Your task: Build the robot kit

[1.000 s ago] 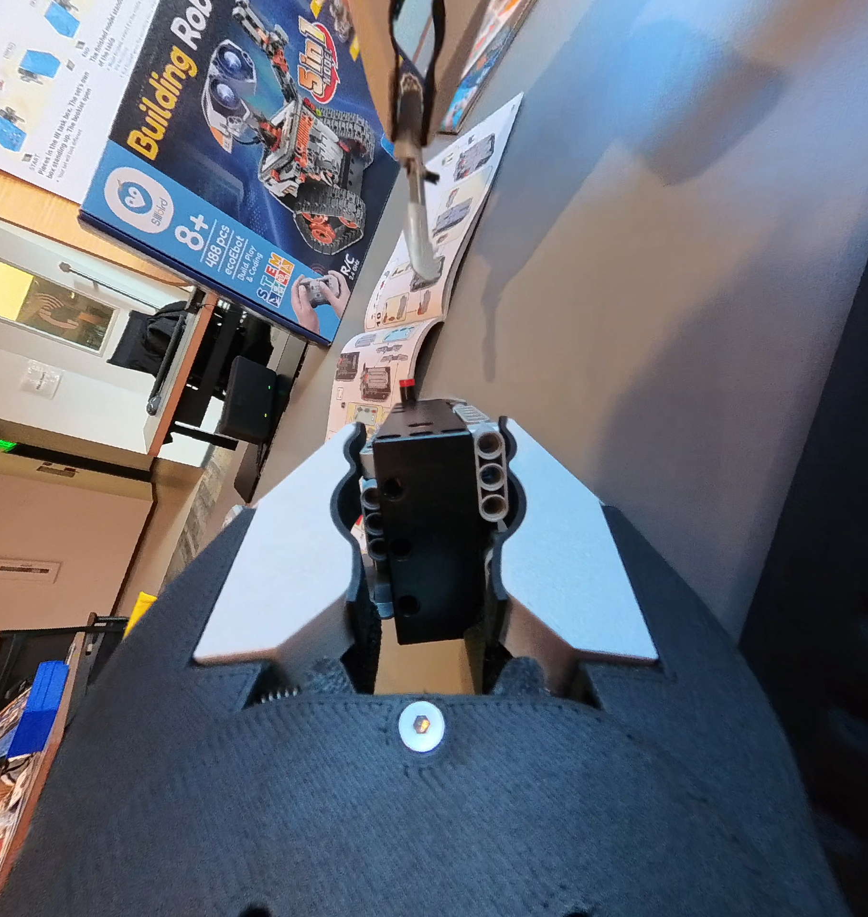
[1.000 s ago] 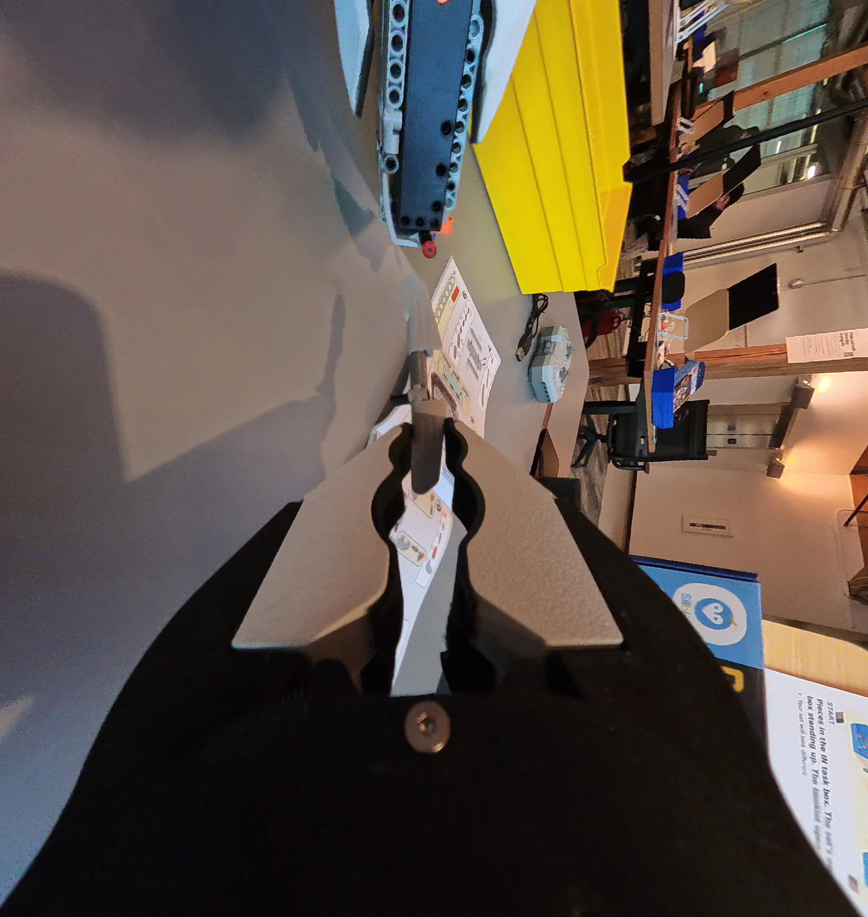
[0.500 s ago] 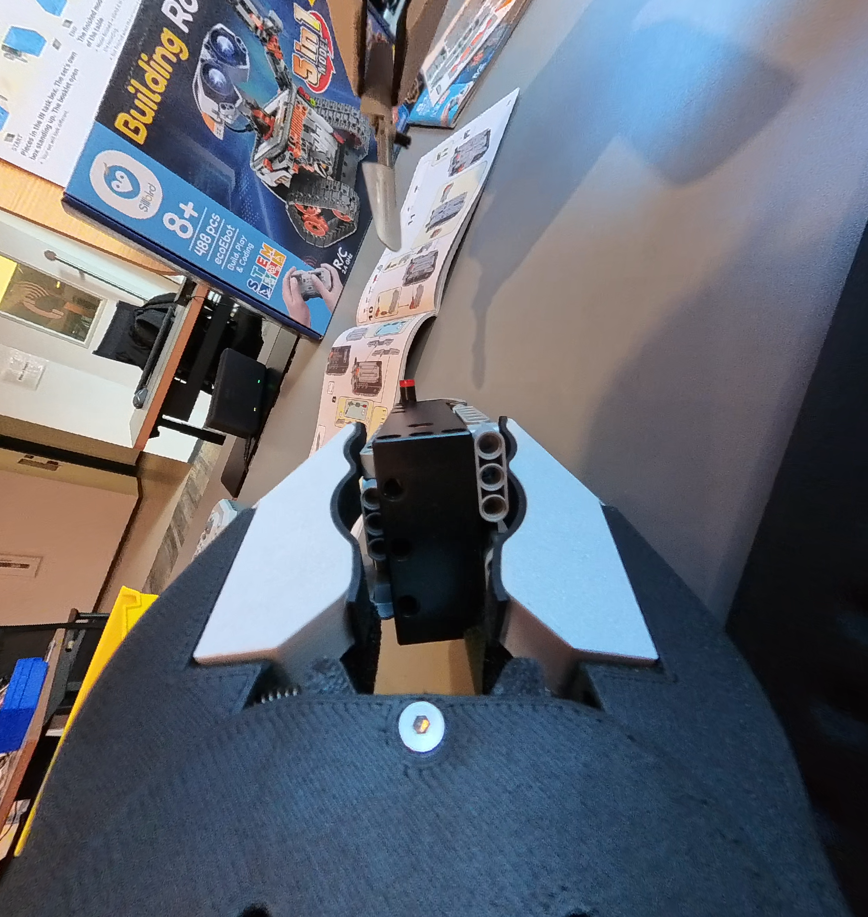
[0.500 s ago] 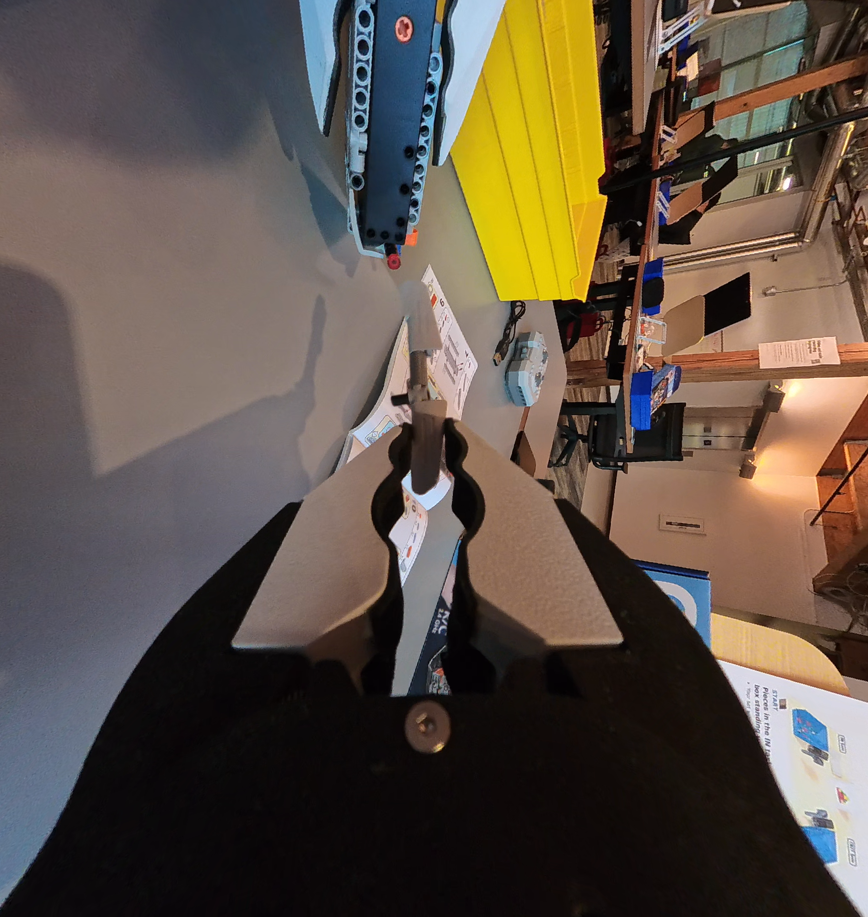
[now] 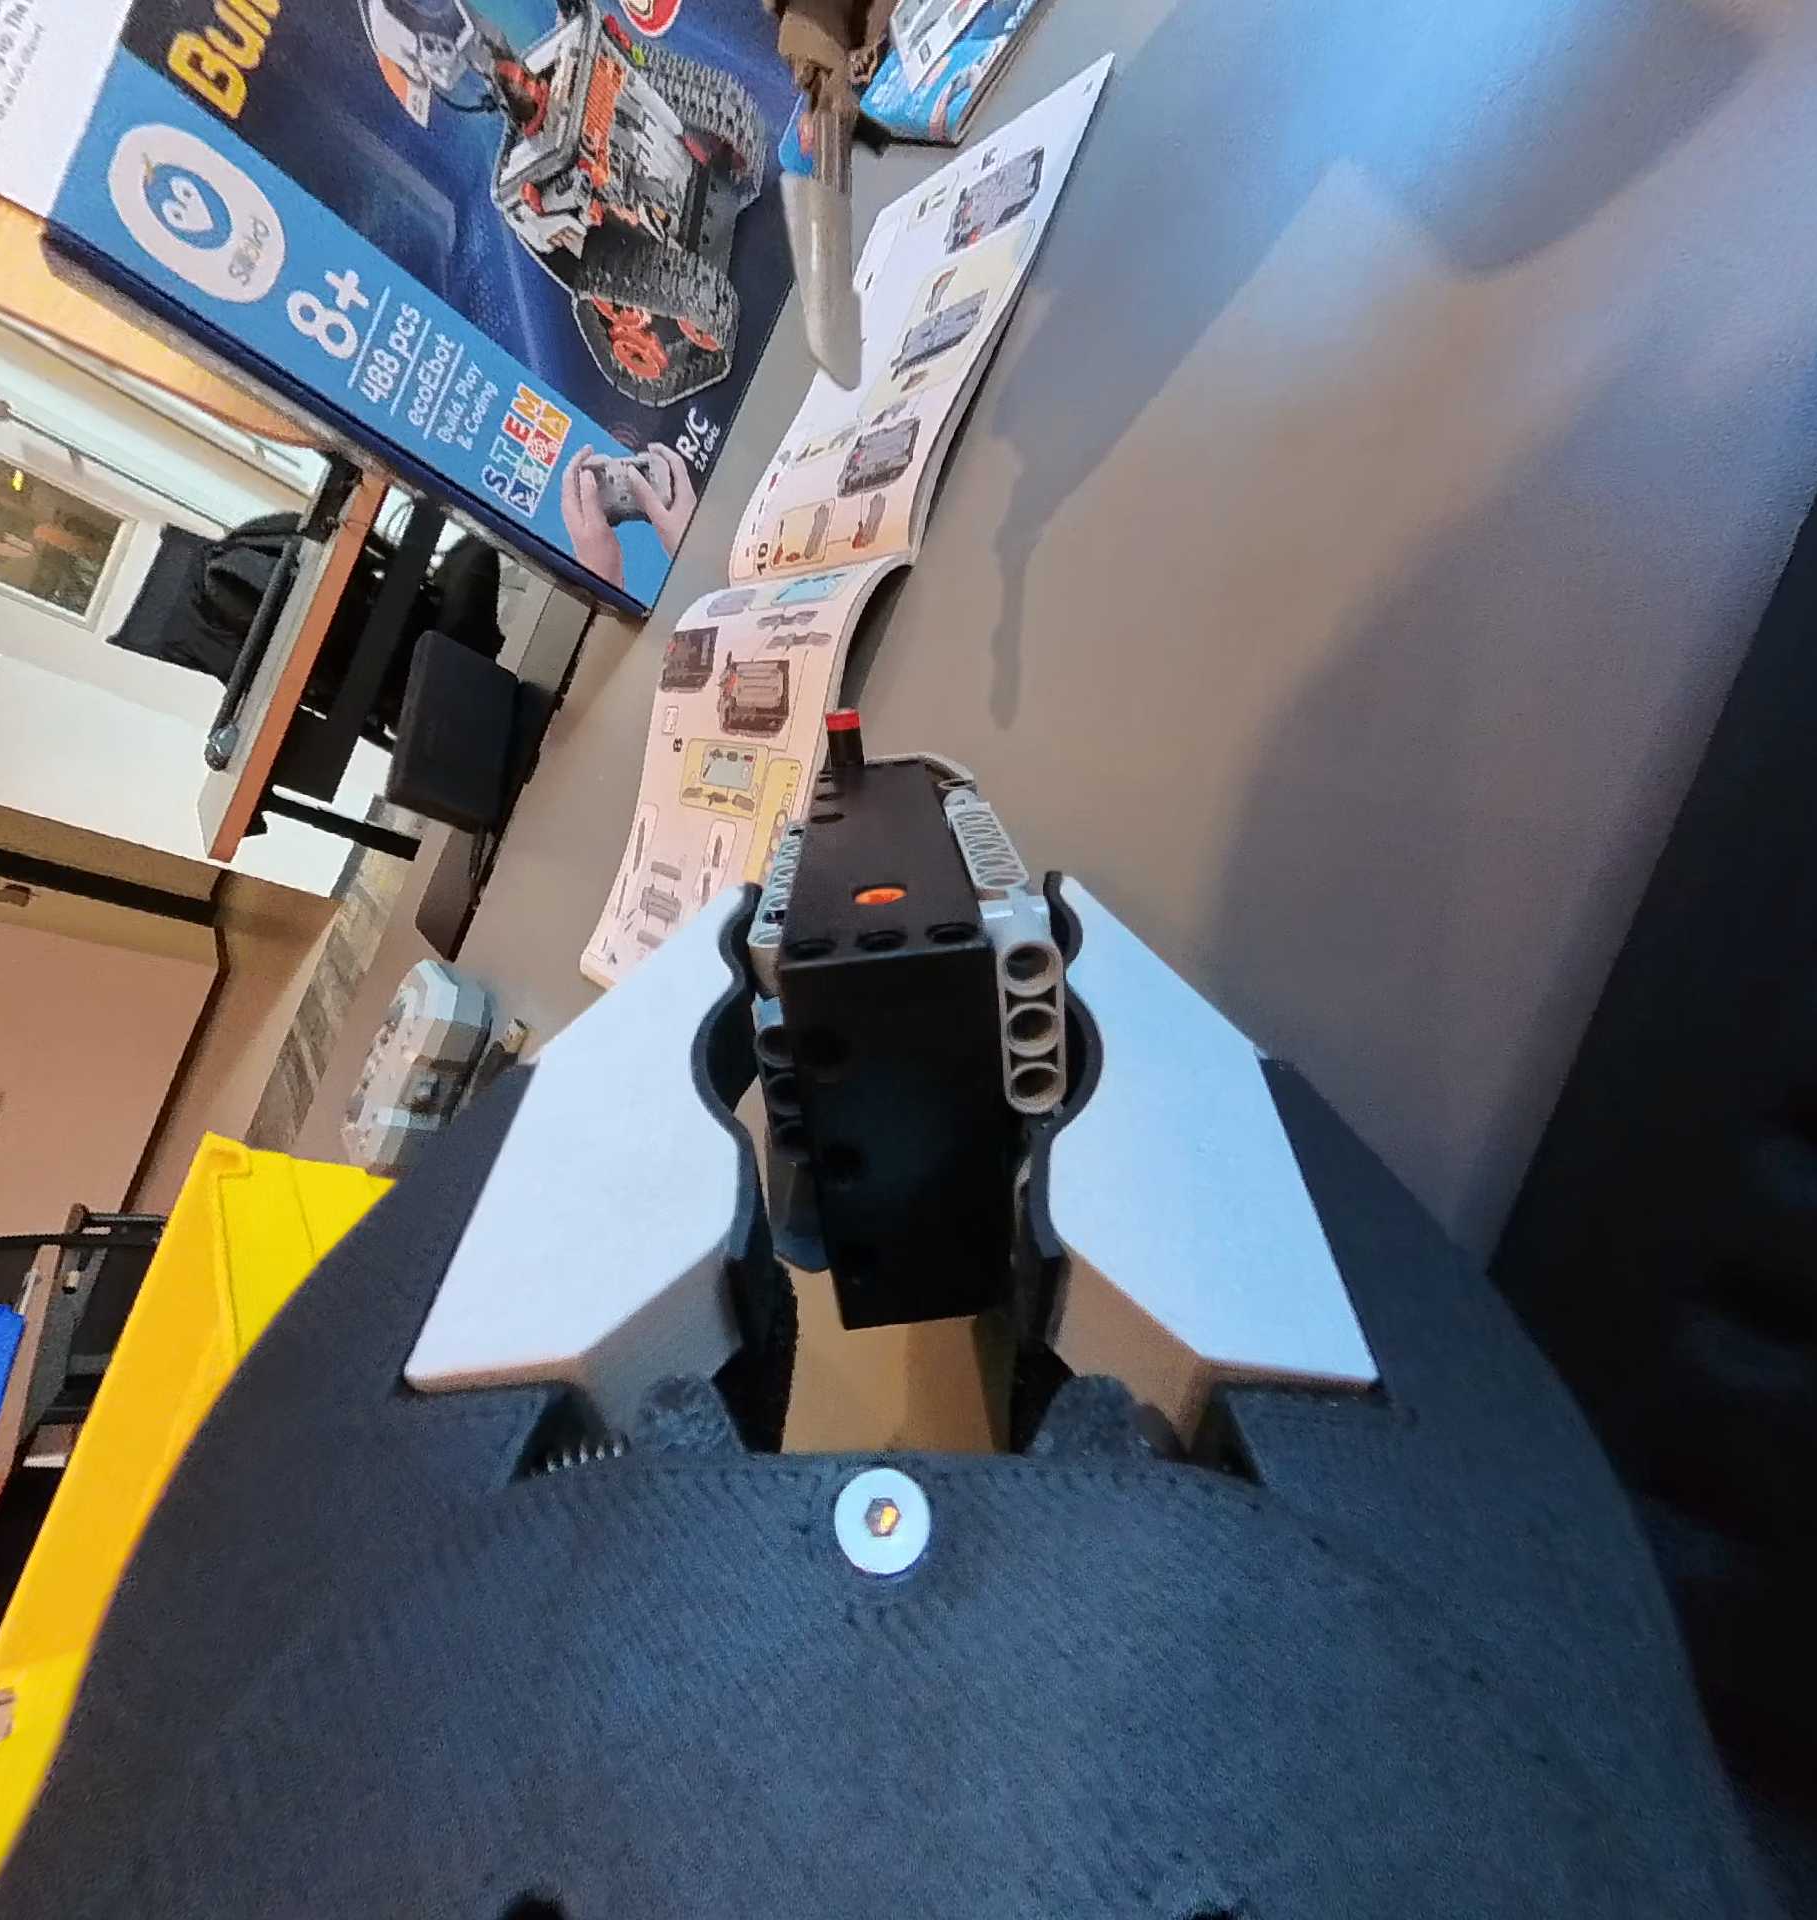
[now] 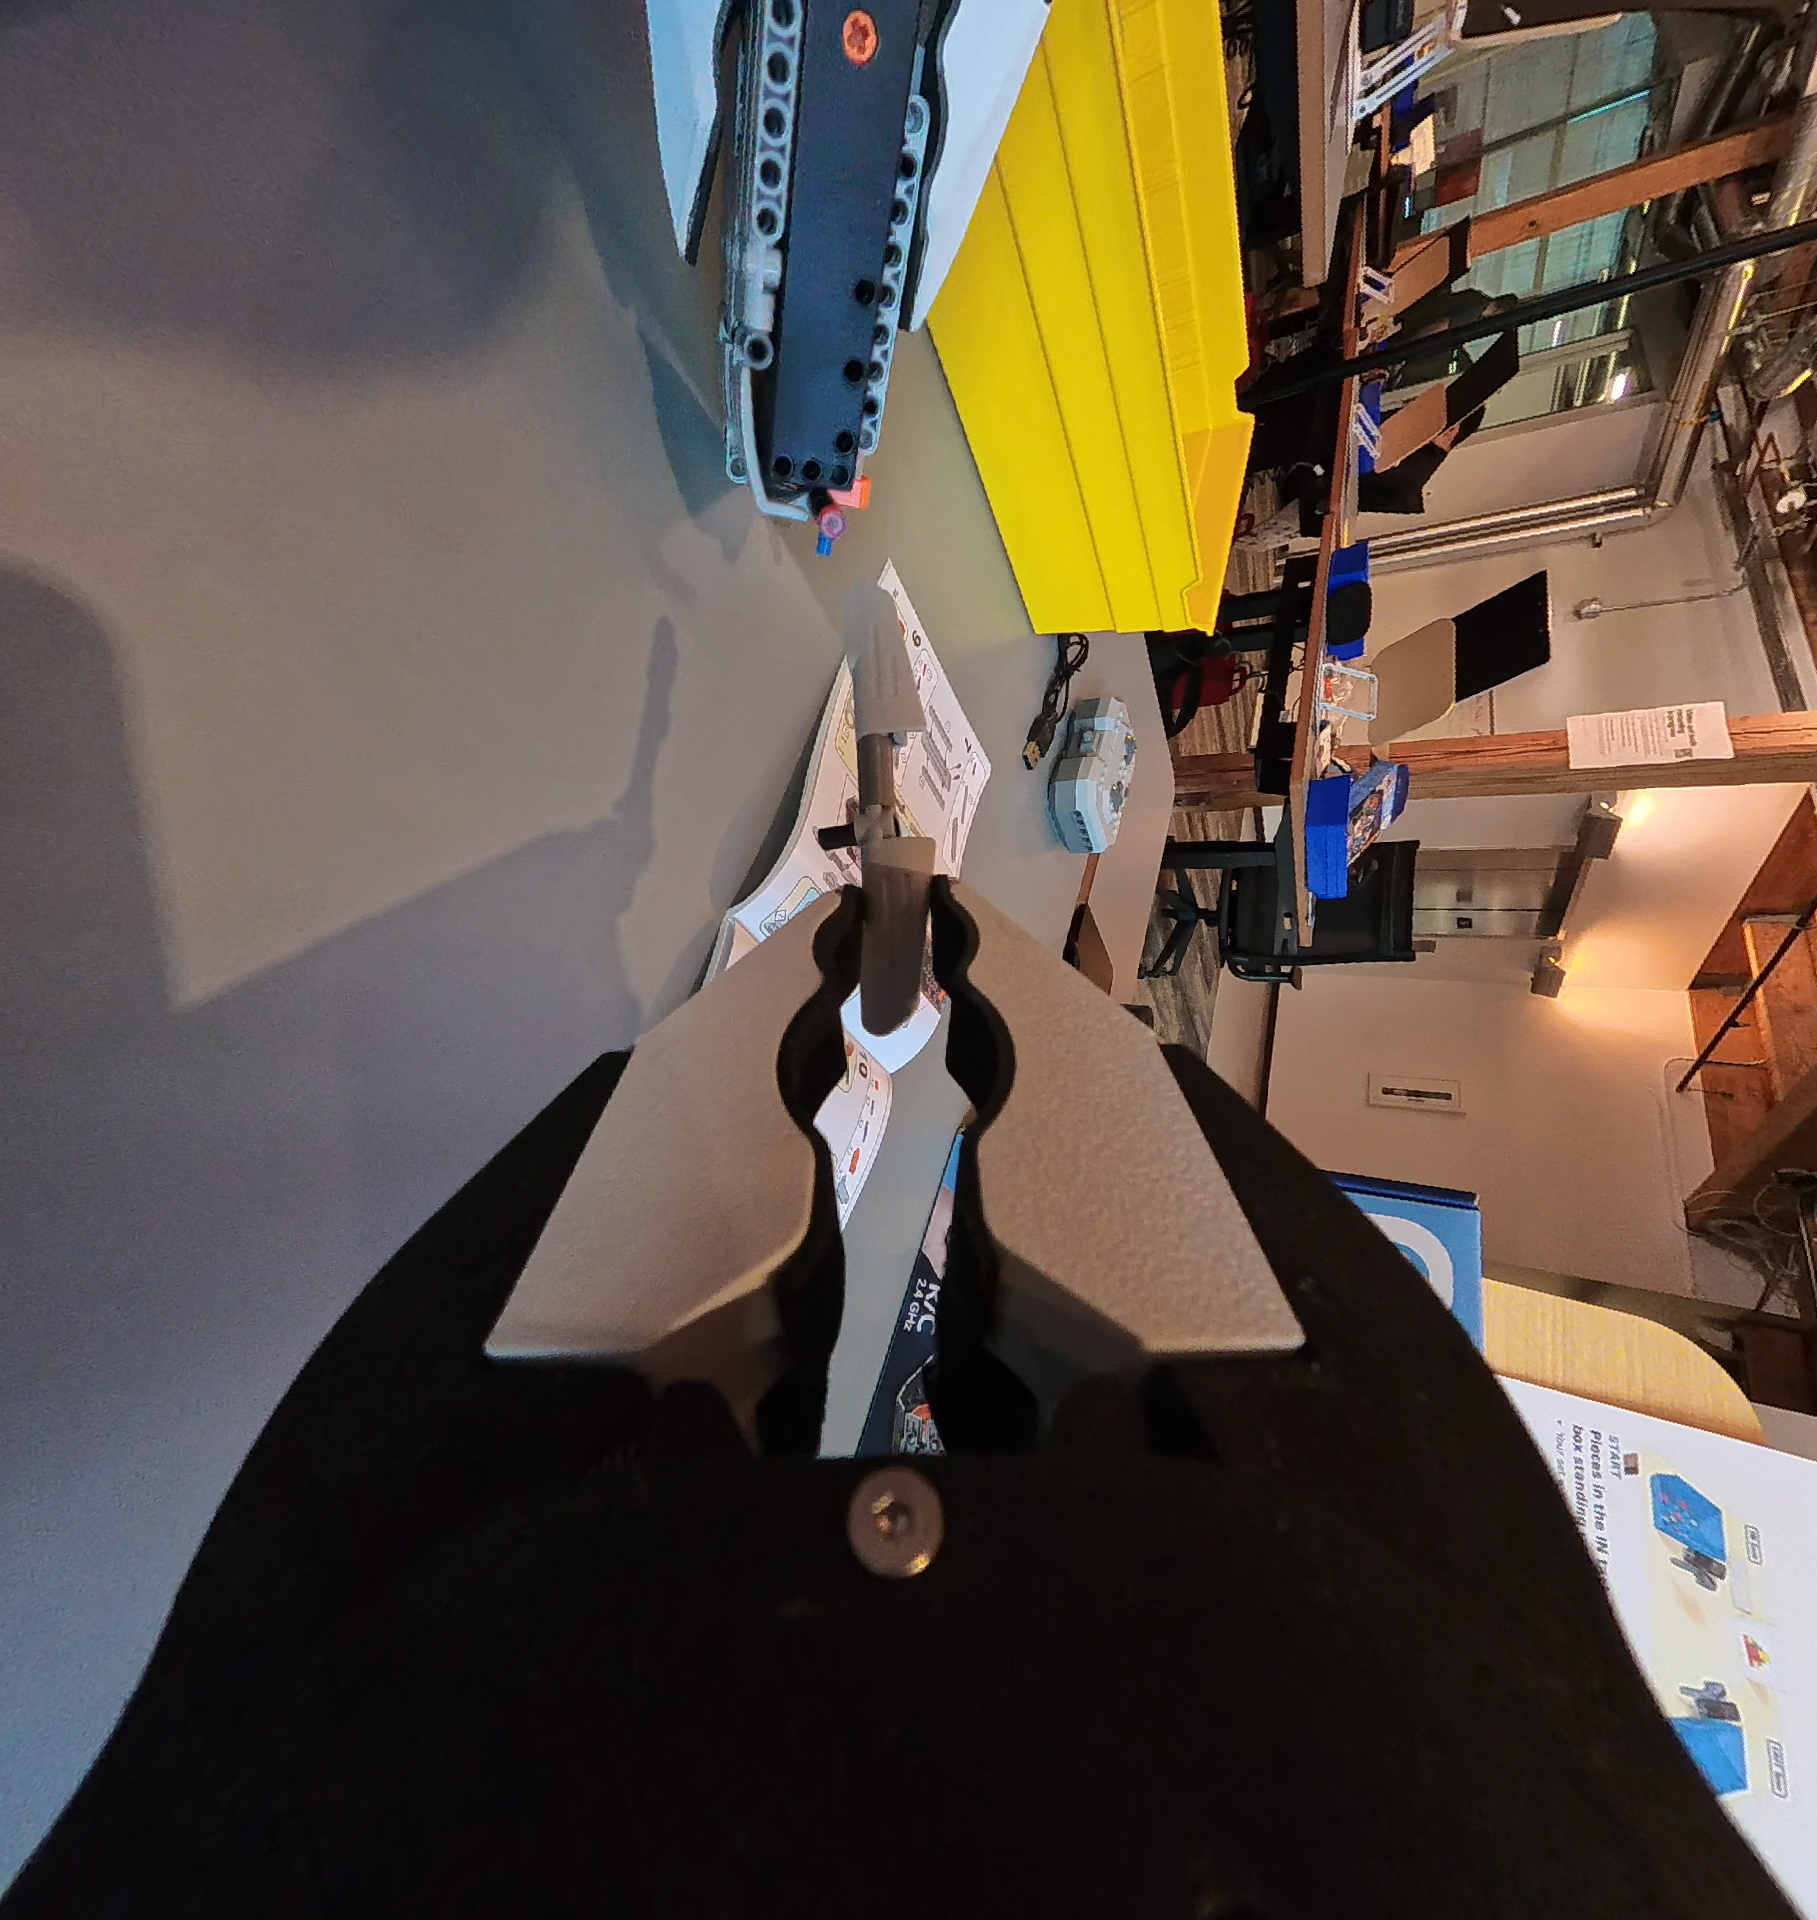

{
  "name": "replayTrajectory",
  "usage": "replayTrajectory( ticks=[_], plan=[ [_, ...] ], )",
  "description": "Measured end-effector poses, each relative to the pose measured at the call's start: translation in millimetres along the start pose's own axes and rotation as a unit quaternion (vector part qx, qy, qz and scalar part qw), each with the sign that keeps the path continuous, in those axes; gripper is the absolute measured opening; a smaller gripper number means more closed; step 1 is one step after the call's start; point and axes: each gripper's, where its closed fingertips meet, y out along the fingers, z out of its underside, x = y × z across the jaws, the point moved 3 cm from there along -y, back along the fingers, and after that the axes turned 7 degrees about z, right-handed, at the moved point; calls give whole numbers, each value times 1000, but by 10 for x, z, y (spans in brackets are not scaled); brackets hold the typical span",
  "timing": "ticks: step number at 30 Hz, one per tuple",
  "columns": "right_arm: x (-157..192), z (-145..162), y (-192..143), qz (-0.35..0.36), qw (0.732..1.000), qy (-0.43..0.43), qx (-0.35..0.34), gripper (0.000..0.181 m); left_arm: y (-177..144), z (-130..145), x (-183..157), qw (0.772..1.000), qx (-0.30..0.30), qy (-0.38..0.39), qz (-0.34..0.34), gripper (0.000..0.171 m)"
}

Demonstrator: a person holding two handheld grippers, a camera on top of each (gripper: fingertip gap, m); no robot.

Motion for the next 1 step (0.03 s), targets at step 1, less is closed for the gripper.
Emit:
replayTrajectory(
  ticks=[1],
  plan=[
    [1,-1,3,0,1000,1,-1,11,-5,23,3,1000,4,-5,1,52]
  ],
)
